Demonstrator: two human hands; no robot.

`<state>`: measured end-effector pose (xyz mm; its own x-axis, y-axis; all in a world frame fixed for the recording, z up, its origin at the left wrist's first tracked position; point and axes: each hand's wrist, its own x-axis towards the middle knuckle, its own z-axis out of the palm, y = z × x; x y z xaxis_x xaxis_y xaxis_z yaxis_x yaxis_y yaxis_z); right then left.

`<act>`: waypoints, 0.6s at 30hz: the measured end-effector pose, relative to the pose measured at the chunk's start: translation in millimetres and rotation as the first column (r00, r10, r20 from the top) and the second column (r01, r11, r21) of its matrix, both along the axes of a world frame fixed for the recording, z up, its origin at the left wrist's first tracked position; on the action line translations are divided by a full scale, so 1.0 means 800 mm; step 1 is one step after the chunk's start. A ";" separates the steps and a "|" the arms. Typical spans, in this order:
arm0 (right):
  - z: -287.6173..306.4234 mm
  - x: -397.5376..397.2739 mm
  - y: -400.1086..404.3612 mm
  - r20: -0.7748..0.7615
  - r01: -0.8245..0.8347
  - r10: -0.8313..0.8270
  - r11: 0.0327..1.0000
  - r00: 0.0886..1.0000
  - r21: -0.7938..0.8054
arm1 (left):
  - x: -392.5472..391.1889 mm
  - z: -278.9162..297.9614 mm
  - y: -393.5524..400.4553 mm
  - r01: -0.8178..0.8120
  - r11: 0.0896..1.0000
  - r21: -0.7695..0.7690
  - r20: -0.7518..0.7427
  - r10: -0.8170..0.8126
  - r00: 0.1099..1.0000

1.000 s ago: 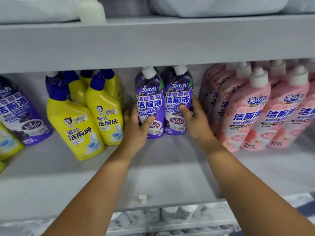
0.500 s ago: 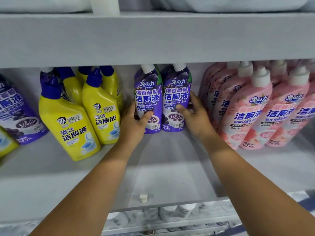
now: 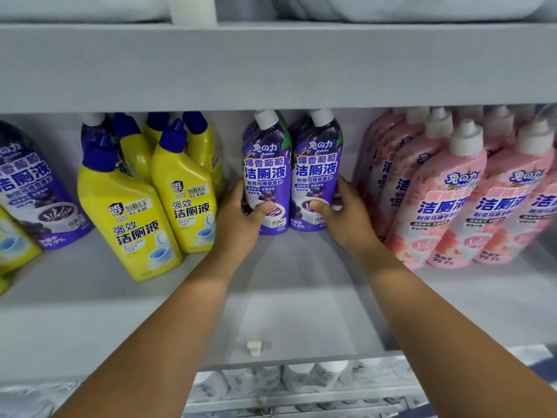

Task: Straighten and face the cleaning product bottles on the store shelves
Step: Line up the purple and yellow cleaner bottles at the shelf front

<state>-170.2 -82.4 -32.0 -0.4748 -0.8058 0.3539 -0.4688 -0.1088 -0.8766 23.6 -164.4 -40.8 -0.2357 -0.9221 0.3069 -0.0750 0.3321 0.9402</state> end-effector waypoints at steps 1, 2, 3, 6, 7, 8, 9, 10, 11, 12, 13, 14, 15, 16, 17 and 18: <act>-0.001 0.001 0.000 -0.003 0.012 -0.012 1.000 1.000 -0.005 | 0.000 -0.001 0.000 -0.001 1.000 -0.003 0.000 0.001 1.000; -0.003 0.001 -0.002 0.004 0.018 -0.018 1.000 1.000 -0.008 | 0.000 -0.001 0.000 -0.002 1.000 -0.003 -0.001 0.002 1.000; -0.003 0.002 -0.002 0.011 0.018 -0.018 1.000 1.000 -0.006 | 0.000 -0.002 -0.001 -0.003 1.000 0.002 -0.002 0.003 1.000; -0.004 0.001 -0.004 0.023 0.013 -0.013 1.000 1.000 -0.003 | 0.000 -0.005 -0.002 0.000 1.000 0.028 -0.008 0.000 1.000; -0.004 0.001 -0.003 0.021 0.015 -0.015 1.000 1.000 -0.004 | -0.001 -0.005 -0.002 0.001 0.999 0.037 -0.015 0.000 1.000; -0.004 0.002 -0.002 0.023 0.016 -0.016 1.000 1.000 -0.006 | -0.001 -0.006 -0.002 0.001 0.999 0.050 -0.024 0.000 1.000; -0.004 0.003 -0.001 0.033 0.013 -0.013 1.000 0.999 -0.010 | -0.001 -0.006 -0.003 0.001 0.998 0.065 -0.031 0.001 1.000; -0.004 0.004 0.000 0.053 0.012 -0.011 1.000 0.999 -0.010 | -0.001 -0.006 -0.003 -0.002 0.997 0.081 -0.033 0.005 0.999; -0.004 0.006 0.001 0.076 0.008 -0.007 1.000 0.997 -0.005 | -0.001 -0.005 -0.003 -0.003 0.996 0.092 -0.033 0.006 0.999; -0.005 0.007 0.003 0.099 0.005 -0.005 1.000 0.995 0.004 | -0.001 -0.005 -0.002 -0.002 0.995 0.103 -0.036 0.006 0.999; -0.007 0.008 0.005 0.118 -0.002 0.001 1.000 0.993 0.007 | -0.001 -0.006 -0.002 -0.001 0.993 0.116 -0.040 0.005 0.999; -0.010 0.009 0.009 0.138 -0.012 0.011 1.000 0.990 0.004 | -0.001 -0.006 -0.001 0.005 0.992 0.129 -0.047 0.001 0.999; -0.012 0.010 0.013 0.146 -0.020 0.020 1.000 0.989 0.002 | 0.000 -0.007 -0.001 0.008 0.991 0.137 -0.047 -0.001 0.999; -0.014 0.011 0.016 0.144 -0.025 0.024 1.000 0.989 0.004 | 0.000 -0.007 0.000 0.008 0.990 0.140 -0.045 -0.001 0.999; -0.016 0.012 0.019 0.135 -0.029 0.027 1.000 0.990 0.011 | 0.000 -0.007 0.000 0.004 0.991 0.137 -0.041 0.001 0.999; -0.017 0.014 0.023 0.135 -0.032 0.029 0.999 0.990 0.019 | 0.000 -0.006 0.001 -0.003 0.991 0.135 -0.032 0.007 0.999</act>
<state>-159.1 -64.4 -45.2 -0.4922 -0.8272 0.2711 -0.3435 -0.1016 -0.9336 23.7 -164.0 -45.9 -0.2233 -0.9566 0.1873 -0.0455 0.2022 0.9783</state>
